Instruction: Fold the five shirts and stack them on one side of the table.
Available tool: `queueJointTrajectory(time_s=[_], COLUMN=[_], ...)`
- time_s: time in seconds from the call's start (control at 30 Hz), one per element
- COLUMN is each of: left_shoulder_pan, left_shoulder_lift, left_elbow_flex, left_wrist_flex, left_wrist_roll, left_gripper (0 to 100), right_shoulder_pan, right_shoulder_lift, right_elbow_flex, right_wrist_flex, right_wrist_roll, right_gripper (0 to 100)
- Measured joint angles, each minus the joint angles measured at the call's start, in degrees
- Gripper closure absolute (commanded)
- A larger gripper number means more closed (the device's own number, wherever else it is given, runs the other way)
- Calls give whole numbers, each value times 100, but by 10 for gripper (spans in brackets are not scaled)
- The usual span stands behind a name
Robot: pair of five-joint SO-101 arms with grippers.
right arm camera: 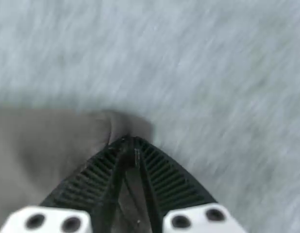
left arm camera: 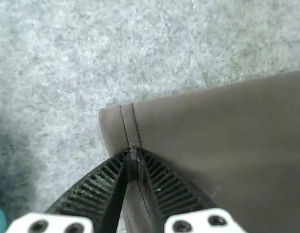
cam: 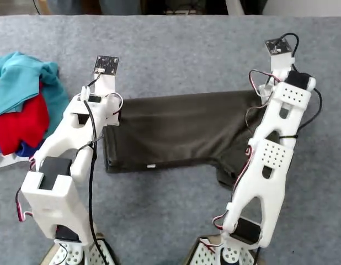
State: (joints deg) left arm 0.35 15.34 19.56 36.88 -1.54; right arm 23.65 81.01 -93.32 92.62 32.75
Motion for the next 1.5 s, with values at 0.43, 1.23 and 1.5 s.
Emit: queueJointTrajectory(time_s=[0.43, 1.23, 1.5], left_shoulder_pan=[-308, 668, 712], left_shoulder_lift=[-1213, -3156, -3253], left_elbow_flex=[-167, 3429, 3675], left_wrist_flex=[756, 563, 422], left_wrist_roll=[0, -800, -818], left_gripper=[972, 972, 971], right_shoulder_pan=[273, 1178, 932], right_shoulder_lift=[-1398, -4088, -5064], right_elbow_flex=[0, 4141, 6558], right_wrist_flex=[747, 826, 211], right_wrist_roll=[404, 1292, 932], right_gripper=[985, 985, 985])
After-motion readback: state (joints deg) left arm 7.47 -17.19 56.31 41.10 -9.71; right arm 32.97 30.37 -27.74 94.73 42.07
